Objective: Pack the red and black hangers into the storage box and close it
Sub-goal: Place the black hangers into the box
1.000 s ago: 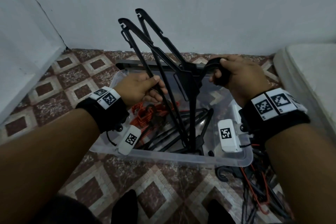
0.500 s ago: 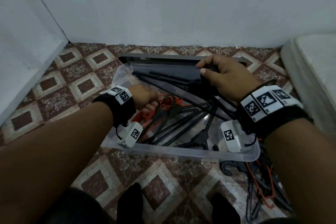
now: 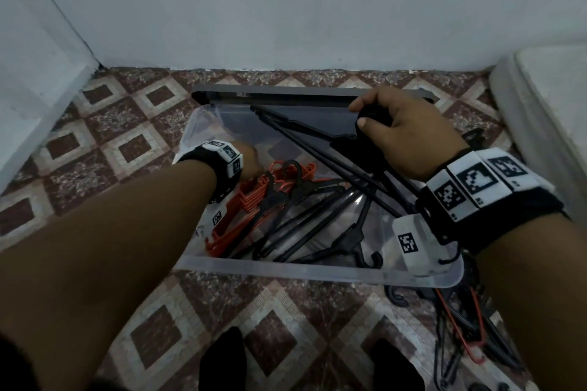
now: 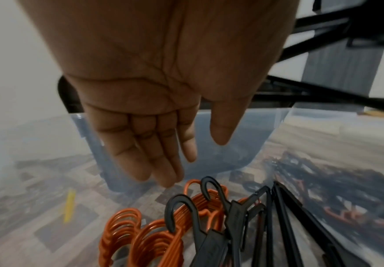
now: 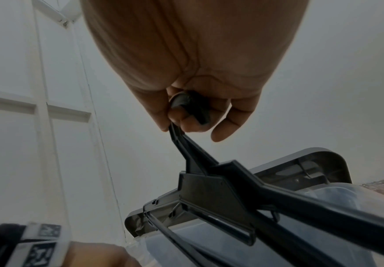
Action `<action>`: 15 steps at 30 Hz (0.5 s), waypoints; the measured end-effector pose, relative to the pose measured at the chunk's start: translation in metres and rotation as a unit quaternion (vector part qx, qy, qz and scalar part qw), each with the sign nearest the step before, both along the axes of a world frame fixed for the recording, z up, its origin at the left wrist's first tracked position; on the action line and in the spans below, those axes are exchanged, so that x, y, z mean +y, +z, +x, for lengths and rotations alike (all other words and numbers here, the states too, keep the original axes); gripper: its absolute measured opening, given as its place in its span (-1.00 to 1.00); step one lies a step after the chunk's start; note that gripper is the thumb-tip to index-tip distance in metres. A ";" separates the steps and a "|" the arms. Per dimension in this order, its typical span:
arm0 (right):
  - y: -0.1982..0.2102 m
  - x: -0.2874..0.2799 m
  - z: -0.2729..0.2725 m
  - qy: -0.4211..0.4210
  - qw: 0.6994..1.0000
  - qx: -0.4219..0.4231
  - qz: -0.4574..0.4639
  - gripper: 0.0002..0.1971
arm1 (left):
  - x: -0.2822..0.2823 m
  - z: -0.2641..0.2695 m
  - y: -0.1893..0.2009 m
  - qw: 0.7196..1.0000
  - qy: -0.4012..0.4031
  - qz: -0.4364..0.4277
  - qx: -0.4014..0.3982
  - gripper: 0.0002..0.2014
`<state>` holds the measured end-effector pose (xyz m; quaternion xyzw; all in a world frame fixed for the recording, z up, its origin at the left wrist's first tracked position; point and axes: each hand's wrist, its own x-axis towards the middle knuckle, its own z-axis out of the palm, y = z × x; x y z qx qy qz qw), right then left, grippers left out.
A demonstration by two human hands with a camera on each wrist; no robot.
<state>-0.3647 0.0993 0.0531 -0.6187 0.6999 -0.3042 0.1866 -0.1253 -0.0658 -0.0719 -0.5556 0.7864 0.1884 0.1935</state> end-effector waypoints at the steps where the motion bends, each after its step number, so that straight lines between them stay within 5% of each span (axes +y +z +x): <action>1: -0.001 0.000 -0.002 -0.004 1.000 0.002 -0.001 -0.86 | -0.006 -0.007 -0.008 1.000 -0.023 -0.008 -0.009 -0.75; 7: -0.005 -0.005 -0.014 -0.033 0.999 0.012 -0.014 -0.85 | -0.032 -0.048 -0.060 0.992 -0.117 -0.048 0.014 -0.42; 10: -0.007 -0.008 -0.020 -0.055 0.998 0.013 -0.026 -0.88 | -0.036 -0.068 -0.085 0.995 -0.096 -0.035 0.016 -0.30; 15: -0.010 -0.012 -0.028 -0.082 0.996 0.017 -0.032 -0.88 | -0.029 -0.082 -0.111 0.988 -0.145 -0.009 -0.059 -0.69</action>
